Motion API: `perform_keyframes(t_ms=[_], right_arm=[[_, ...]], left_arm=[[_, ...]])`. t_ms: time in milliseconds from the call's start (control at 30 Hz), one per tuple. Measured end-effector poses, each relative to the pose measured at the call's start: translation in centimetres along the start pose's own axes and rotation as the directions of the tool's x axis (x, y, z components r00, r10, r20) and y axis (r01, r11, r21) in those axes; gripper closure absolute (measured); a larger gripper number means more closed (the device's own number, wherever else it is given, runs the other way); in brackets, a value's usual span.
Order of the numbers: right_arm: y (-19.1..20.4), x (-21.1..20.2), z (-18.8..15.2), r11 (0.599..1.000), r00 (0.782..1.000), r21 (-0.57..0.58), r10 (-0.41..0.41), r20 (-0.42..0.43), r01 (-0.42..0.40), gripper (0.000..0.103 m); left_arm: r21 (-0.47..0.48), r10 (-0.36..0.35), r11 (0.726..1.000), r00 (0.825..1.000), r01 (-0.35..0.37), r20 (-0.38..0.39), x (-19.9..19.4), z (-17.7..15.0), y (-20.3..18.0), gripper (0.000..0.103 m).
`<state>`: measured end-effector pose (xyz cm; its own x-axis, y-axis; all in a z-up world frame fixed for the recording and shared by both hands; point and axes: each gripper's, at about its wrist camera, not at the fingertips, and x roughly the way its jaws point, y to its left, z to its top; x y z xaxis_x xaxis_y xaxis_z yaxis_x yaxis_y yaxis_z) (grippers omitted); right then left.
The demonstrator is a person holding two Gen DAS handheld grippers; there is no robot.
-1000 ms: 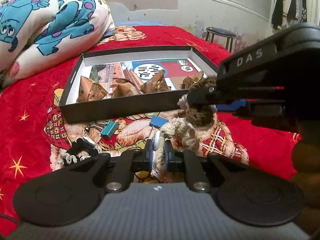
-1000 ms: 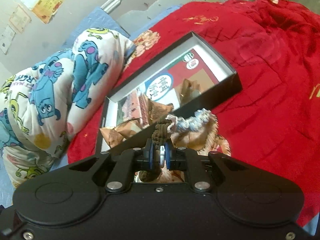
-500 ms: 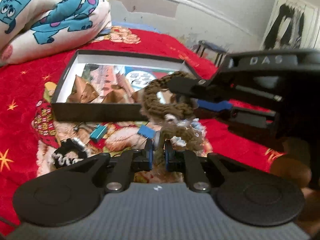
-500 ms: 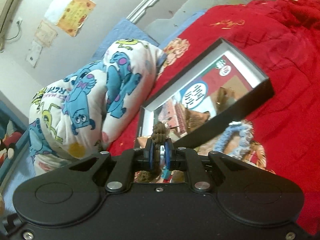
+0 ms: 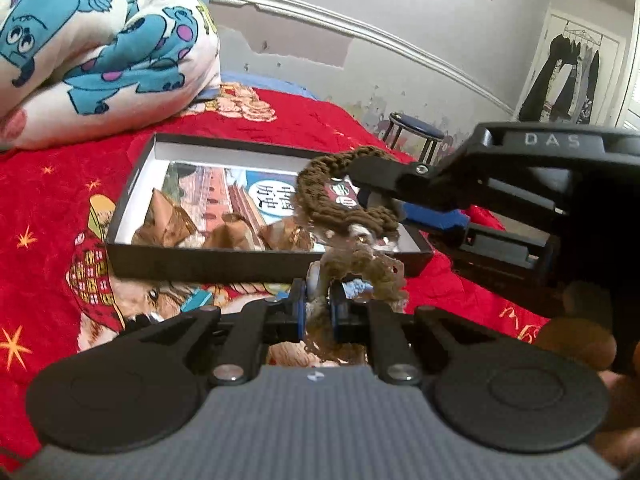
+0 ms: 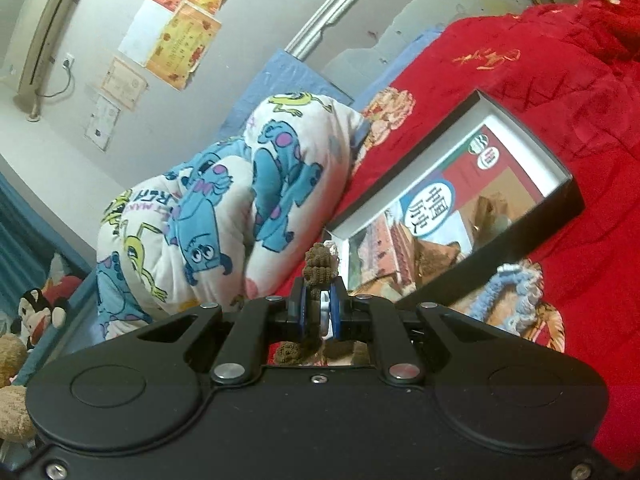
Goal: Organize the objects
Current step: 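Lift both held scrunchies up off the bedspread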
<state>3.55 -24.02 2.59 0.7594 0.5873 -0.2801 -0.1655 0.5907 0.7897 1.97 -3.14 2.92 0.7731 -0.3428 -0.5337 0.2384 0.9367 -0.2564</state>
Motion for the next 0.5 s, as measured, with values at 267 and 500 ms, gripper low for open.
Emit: perform_keyframes(t_ms=[267,500], right_arm=[[-0.4,-0.7,1.6,0.999,0.998,-0.011,0.034,0.060,-0.033,0.090],[-1.1,-1.3,2.6,0.998,0.993,0.008,0.056,0.108,-0.057,0.091]], left_arm=[[0.025,0.045,0.999,0.998,-0.046,0.039,0.2,2.2,1.0,0.089],[0.104,0.052,0.992,0.991,-0.066,0.126,-0.3,5.3,1.5,0.089]])
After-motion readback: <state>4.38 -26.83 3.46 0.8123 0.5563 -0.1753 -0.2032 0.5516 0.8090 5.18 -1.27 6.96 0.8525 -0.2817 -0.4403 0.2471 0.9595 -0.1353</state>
